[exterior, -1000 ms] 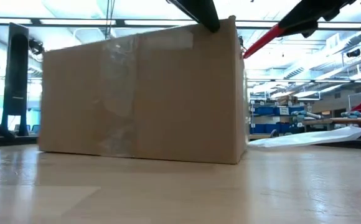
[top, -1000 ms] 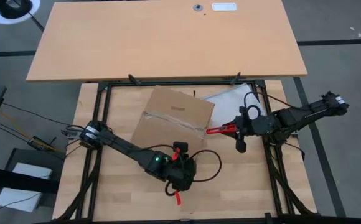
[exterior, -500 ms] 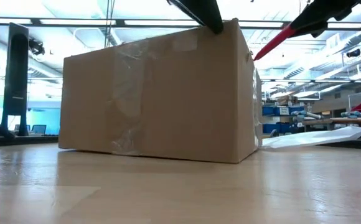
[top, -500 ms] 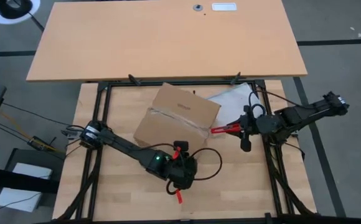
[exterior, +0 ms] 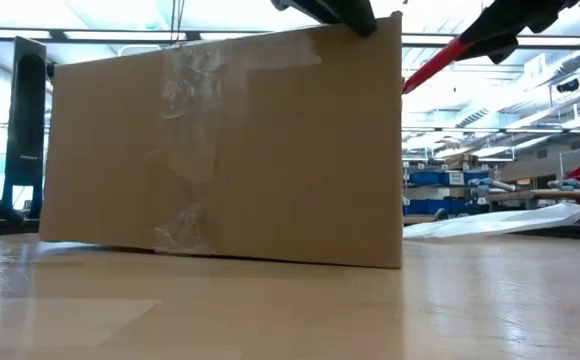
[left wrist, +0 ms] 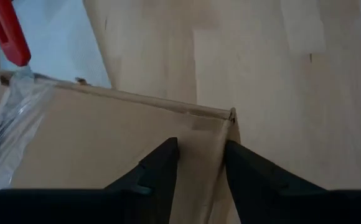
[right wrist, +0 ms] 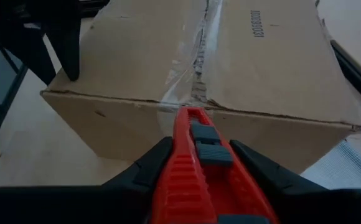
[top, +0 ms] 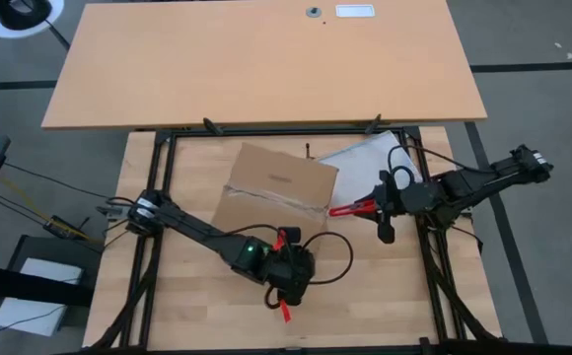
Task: Unpack boxes
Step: Open the cardboard box using the red cutter
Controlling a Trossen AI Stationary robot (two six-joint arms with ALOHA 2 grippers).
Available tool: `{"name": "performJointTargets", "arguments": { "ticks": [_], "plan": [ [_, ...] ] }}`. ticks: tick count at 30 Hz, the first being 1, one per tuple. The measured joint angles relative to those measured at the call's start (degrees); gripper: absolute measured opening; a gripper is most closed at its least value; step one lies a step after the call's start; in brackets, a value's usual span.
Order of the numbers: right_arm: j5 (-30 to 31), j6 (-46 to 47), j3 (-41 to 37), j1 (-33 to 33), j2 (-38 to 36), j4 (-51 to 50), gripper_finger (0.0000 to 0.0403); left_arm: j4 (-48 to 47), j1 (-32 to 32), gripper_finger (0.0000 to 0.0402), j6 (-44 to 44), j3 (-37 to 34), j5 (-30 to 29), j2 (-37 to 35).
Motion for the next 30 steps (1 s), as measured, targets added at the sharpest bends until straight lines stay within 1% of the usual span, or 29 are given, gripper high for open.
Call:
{"name": "performJointTargets", "arguments": {
  "ticks": [6,12,15,20,23,27,30],
  "plan": [
    [-0.66,-0.17,-0.02,-0.04,3.1,3.0,0.014,5.62,0.7,0.014,1.38,0.12,0.04,1.48],
    [0.97,-0.05,-0.02,0.1,4.71,4.52,0.014,6.9,1.5,0.014,1.38,0.18,0.07,1.92],
    [1.75,-0.1,-0.04,0.15,3.58,3.24,0.014,6.79,1.51,0.014,1.46,0.19,0.04,1.97],
    [8.04,-2.37,-0.24,0.35,1.01,1.67,0.0145,5.9,1.97,0.014,2.34,0.55,-0.46,2.03],
    [10.56,-4.46,-0.26,0.35,-0.43,0.76,0.0139,5.96,2.12,0.014,3.37,0.52,-1.29,2.08],
    [11.73,-6.14,-0.26,0.35,-2.87,-0.82,0.0139,6.74,2.24,0.014,3.15,0.47,-1.73,2.12],
    [12.44,-6.45,-0.11,0.39,-5.01,-1.11,0.0146,6.96,2.32,0.014,1.38,0.46,-1.97,2.16]
  ]
}}
